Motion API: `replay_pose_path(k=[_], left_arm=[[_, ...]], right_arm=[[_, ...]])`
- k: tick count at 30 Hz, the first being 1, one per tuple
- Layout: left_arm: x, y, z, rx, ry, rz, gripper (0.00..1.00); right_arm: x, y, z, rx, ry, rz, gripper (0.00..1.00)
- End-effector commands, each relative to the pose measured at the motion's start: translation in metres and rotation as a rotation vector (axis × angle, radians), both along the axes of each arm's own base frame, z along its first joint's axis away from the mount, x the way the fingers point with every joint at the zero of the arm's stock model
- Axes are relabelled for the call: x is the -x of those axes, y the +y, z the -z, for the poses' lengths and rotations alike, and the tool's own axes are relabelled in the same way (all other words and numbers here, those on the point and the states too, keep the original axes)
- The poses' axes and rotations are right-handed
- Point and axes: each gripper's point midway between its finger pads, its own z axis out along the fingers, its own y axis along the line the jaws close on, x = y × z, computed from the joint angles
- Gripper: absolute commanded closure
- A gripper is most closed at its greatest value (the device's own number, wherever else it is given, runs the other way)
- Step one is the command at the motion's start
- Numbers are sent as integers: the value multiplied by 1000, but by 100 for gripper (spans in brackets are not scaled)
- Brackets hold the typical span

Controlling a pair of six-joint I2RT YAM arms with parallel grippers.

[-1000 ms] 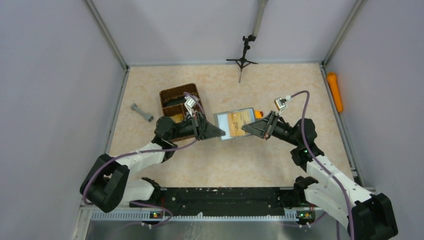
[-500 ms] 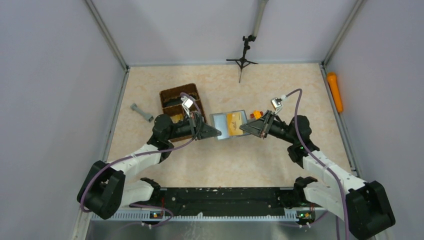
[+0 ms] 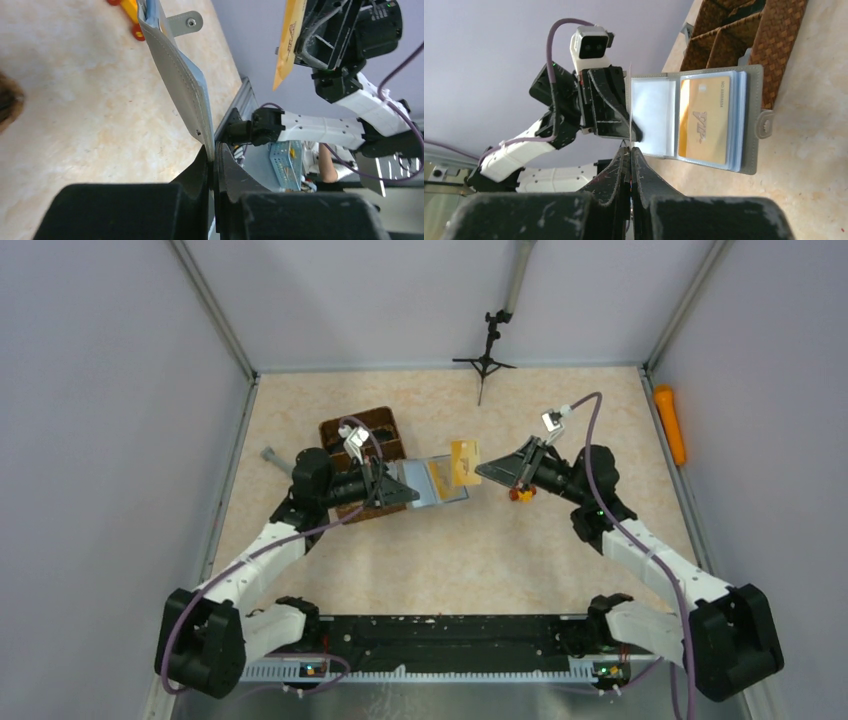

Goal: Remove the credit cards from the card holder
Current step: Remove the credit card from the card holder, then place the credit card in the storage box.

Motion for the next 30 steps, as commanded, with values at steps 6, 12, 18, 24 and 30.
replay_pose_path(k=[6,12,18,24,30], left_arm=[[-30,98,-21,-432,-42,-438,100],[-33,191,-58,-708,-91,-865,100],[-11,247,-99,-813,-164,-1137,100],[-2,250,-110,-789,-188,-1164,100],[1,244,-116,-737,-217,-1151,100]], right_arm=[[-32,45,-14,50,-90,-16,100],[-33,92,0,73,-77,-52,100],[-42,138,22,90,-24,-14,100],[-46,191,41,86,29,-31,100],[-64,228,65,128,51,13,100]])
